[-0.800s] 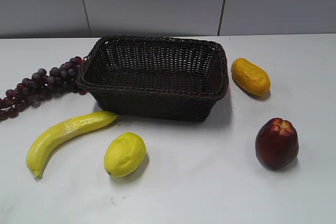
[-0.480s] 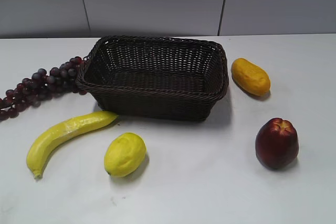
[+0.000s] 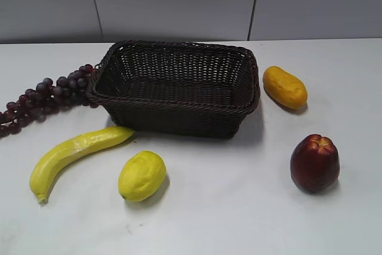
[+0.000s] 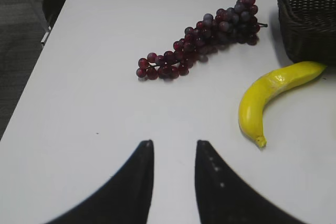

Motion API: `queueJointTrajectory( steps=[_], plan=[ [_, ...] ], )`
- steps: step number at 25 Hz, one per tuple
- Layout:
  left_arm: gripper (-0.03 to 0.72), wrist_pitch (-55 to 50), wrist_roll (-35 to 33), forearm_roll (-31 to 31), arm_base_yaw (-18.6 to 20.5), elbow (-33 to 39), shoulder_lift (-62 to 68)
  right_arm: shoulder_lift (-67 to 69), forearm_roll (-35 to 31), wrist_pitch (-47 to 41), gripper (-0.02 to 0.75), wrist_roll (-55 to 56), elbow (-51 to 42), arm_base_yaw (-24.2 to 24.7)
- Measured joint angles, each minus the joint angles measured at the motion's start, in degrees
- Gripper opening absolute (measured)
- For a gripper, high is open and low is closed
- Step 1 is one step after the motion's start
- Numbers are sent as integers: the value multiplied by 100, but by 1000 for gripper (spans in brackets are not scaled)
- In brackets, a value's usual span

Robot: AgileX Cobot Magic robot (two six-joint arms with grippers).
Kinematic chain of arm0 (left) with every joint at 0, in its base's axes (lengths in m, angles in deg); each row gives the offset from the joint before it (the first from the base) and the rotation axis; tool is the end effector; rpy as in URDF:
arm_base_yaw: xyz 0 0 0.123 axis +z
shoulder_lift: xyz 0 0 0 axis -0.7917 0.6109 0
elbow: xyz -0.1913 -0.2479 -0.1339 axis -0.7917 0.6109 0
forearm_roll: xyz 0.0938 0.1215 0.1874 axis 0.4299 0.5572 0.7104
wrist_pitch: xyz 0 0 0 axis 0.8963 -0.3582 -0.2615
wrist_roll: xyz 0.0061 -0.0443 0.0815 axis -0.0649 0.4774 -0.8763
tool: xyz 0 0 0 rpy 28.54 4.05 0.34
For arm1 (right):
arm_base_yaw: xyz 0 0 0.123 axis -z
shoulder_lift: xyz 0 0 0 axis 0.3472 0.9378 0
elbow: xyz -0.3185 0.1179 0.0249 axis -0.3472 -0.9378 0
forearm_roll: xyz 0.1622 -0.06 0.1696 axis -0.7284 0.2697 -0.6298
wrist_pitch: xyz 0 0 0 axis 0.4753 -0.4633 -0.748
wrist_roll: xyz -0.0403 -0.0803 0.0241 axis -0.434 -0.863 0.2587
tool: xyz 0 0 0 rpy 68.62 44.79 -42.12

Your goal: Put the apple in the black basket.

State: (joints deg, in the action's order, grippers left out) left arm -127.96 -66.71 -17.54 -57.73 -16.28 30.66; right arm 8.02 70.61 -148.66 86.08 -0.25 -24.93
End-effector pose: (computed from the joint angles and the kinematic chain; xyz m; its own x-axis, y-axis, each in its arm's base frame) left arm -0.0610 0.0118 0.2650 -0.4890 0.1030 -0.8662 0.0654 0.9945 0.0813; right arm -0.0592 0.0007 0.2882 -0.5377 -0.0139 -0.8430 -0.1137 0.9919 0.0562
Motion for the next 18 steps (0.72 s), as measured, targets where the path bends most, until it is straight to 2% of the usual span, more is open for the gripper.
queueJointTrajectory(
  steps=[7, 18],
  plan=[
    [202, 0, 0, 0, 0, 0, 0, 1574, 0, -577, 594, 262, 679, 0],
    [202, 0, 0, 0, 0, 0, 0, 3939, -6, -622, 589, 537, 1193, 0]
  ],
)
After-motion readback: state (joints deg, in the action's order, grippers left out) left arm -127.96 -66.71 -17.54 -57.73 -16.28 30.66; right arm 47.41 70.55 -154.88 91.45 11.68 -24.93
